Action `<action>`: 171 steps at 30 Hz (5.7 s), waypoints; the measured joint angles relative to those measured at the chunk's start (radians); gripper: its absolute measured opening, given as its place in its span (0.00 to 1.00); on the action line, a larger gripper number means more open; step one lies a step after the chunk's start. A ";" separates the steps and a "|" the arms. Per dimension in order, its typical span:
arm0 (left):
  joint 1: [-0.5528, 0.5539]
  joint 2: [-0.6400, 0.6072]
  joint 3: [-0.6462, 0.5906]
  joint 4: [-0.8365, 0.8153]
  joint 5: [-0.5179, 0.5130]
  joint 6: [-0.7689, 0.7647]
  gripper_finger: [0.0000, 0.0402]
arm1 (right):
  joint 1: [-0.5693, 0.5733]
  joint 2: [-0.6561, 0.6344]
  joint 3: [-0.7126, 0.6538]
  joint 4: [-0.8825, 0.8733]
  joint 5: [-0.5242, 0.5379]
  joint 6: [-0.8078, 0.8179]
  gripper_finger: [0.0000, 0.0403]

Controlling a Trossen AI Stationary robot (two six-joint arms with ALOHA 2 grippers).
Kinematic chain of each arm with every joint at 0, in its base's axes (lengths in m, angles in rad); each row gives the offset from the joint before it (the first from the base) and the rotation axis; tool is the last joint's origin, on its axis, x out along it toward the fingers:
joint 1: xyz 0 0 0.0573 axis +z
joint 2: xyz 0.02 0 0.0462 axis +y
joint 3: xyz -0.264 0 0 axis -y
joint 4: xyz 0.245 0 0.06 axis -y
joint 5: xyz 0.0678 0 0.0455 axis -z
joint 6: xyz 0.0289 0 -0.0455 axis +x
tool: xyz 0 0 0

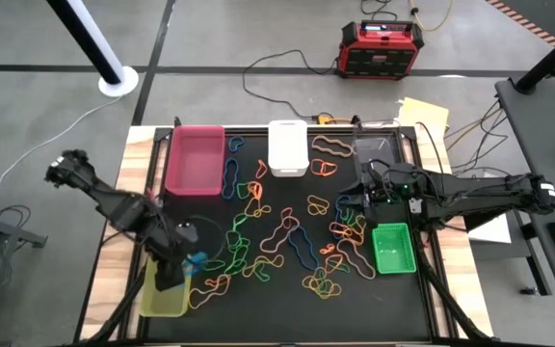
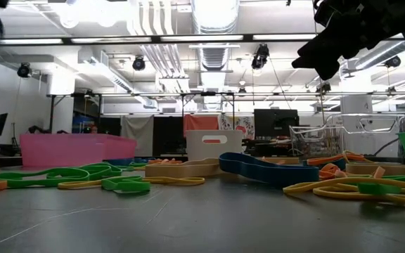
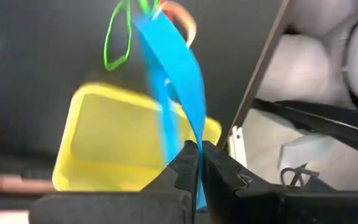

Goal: Sort rubber bands into baskets
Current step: Put the blue rubber band into the left yellow bin, then put the yellow rubber band into the transparent bin

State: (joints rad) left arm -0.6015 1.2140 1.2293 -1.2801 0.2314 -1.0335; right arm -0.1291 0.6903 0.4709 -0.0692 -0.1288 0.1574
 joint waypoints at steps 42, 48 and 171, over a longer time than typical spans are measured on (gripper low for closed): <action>-0.097 0.003 -0.385 0.237 0.125 -0.348 0.34 | 0.000 0.000 0.000 0.000 0.000 -0.001 0.40; -0.087 0.005 -0.336 0.293 -0.084 -0.253 0.40 | 0.000 0.000 0.000 0.001 0.000 -0.001 0.40; 0.351 -0.197 -0.611 0.977 -0.819 0.973 0.40 | 0.052 0.818 0.298 -0.131 0.305 -0.012 0.40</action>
State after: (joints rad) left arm -0.2504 1.0168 0.6185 -0.3032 -0.5876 -0.0602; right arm -0.0769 1.5085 0.7689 -0.2002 0.1759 0.1452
